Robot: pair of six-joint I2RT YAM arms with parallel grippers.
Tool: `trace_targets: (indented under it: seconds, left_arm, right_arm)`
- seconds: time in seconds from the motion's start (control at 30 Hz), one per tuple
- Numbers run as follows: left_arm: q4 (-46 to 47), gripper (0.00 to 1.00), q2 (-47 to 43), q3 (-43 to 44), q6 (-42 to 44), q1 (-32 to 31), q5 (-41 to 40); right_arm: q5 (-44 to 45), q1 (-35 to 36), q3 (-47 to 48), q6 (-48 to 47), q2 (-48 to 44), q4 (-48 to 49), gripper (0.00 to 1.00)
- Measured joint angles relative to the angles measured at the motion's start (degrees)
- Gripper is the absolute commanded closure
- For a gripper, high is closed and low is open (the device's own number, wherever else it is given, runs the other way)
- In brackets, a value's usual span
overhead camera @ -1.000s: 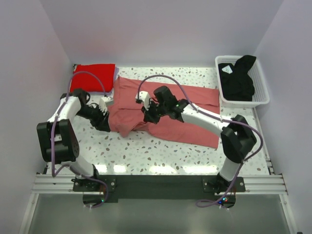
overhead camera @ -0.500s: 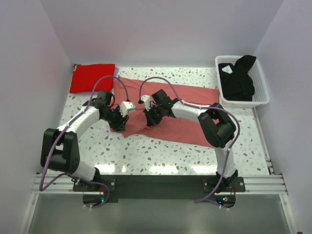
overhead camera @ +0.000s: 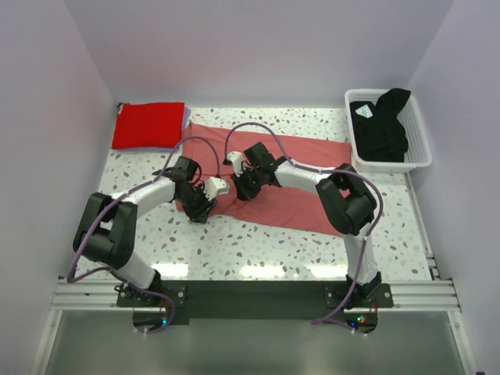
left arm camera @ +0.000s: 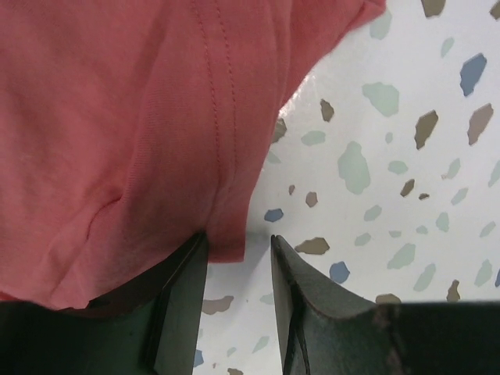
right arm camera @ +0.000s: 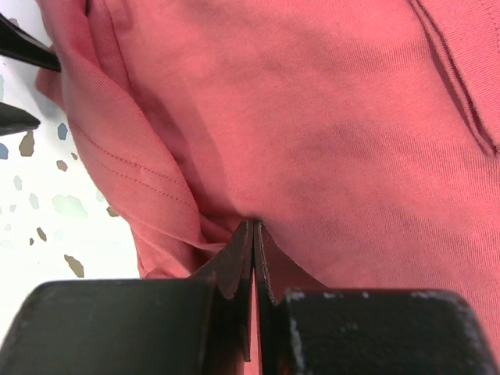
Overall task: Fold and stack the t-shirts
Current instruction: Fold the tshirt
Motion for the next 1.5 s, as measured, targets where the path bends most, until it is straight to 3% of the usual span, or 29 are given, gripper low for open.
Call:
trace_targets:
  seconds: [0.07,0.2,0.4,0.8,1.0,1.07,1.1,1.13,1.17,1.27,1.4,1.5]
  left_arm:
    - [0.59,0.58,0.42,-0.31,-0.33,-0.07,-0.17]
    - [2.38,0.79,0.52,-0.72,-0.59,-0.07,-0.66]
    - [2.27,1.0,-0.07,-0.9,-0.13,-0.07,-1.66]
    - [-16.79,1.0,-14.73,-0.11,7.74,2.01,1.03]
    - [-24.59,1.0,-19.12,-2.84,13.86,4.9,1.4]
    - [-27.02,1.0,-19.69,-4.0,15.87,5.62,1.18]
    - [-28.0,1.0,-19.91,-4.52,16.79,5.79,1.07]
    - [-29.05,1.0,-20.04,-5.03,17.86,5.9,0.96]
    - [-29.64,0.85,-20.2,-5.51,18.69,5.92,0.81]
    - [-32.65,0.61,-20.22,-6.62,21.42,5.97,0.39]
    - [-34.34,0.57,-20.31,-5.79,22.73,6.75,0.5]
    - [-35.15,0.57,-18.67,-2.29,22.77,8.7,1.55]
  right_arm:
    - [0.0,0.0,0.0,-0.02,0.0,-0.02,1.0]
    - [0.0,0.0,0.0,-0.07,0.0,-0.31,1.0]
    - [-0.52,-0.02,-0.04,-0.07,-0.09,-0.55,1.0]
    - [-7.06,1.64,-8.26,1.16,-12.35,-1.31,1.0]
    - [-9.2,10.23,-16.59,-0.31,-19.39,-1.64,1.0]
    - [-9.29,13.53,-19.19,-0.68,-20.74,-1.75,0.89]
    - [-9.42,14.73,-20.13,-0.81,-21.07,-2.01,0.73]
    - [-9.73,15.5,-20.87,-0.9,-21.27,-2.32,0.68]
    - [-9.9,15.82,-21.33,-1.42,-21.42,-2.78,0.63]
    - [-9.55,15.67,-21.81,-3.06,-22.23,-5.97,0.53]
    - [-8.9,12.46,-21.31,-6.75,-26.01,-12.79,0.52]
    - [-7.96,6.16,-20.11,-10.14,-29.27,-18.16,0.55]
